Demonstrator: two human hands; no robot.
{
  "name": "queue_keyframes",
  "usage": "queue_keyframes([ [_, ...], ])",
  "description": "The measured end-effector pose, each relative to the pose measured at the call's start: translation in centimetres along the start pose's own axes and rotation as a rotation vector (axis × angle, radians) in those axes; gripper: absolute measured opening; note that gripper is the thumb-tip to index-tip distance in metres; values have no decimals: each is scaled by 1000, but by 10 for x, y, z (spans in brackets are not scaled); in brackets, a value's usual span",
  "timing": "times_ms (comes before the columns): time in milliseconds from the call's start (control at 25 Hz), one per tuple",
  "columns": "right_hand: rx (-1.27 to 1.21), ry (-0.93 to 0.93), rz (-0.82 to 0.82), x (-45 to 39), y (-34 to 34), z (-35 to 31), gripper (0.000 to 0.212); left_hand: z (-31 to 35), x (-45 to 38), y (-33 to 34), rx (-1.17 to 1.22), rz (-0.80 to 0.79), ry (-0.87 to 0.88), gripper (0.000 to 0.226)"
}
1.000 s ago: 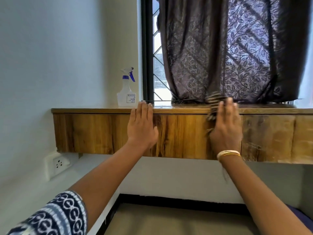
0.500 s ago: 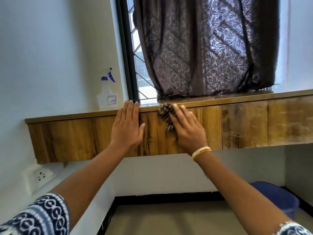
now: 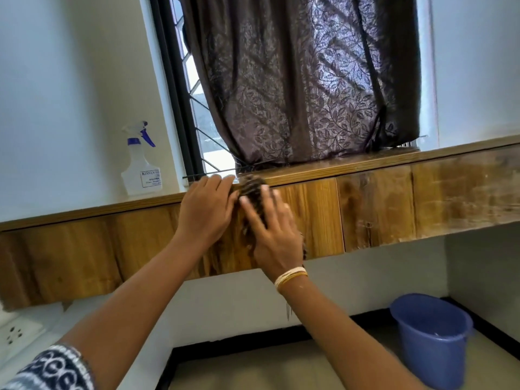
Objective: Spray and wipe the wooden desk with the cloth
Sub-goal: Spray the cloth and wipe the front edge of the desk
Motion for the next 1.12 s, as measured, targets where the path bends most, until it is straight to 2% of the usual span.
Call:
queue_keyframes([
  [40,-6,-113,-29,2,3,-3,61,0,-1,5,-8,8,14,32],
  [120,15,-105,-11,-3,-2,11,57,2,1,12,59,53,-28,29],
  [240,111,197,69,-2,-11,51,53,12,9,23,216,105,-150,32],
  [360,153,602,138,-2,-20,84,59,17,8,33,239,187,-208,34],
  [440,165,726,187,-12,-23,80,62,16,6,38,249,245,-192,34],
  [480,168,673,183,-17,-20,72,60,15,7,40,262,265,-183,34],
  [600,166,182,108,-19,-7,39,52,16,8,43,278,287,-189,34],
  [640,148,70,87,-18,-6,34,52,17,8,42,278,278,-191,34],
  [800,135,-124,30,-9,-12,59,51,16,9,43,251,301,-203,33],
  [880,194,-65,75,2,-22,105,52,20,10,43,239,310,-230,34],
  [1000,290,209,112,31,-53,198,55,30,11,35,174,231,-275,37],
  [1120,223,491,100,50,-81,265,62,44,10,23,99,133,-240,35],
])
Point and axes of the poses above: each hand's wrist, its own x-axis away from the middle knuckle, its own y-axis out of the palm, z = x × y, the point moved 1 cm from there along -x, towards the middle knuckle, and after that the axes turned 12 degrees about -y, right-handed, at the moved point
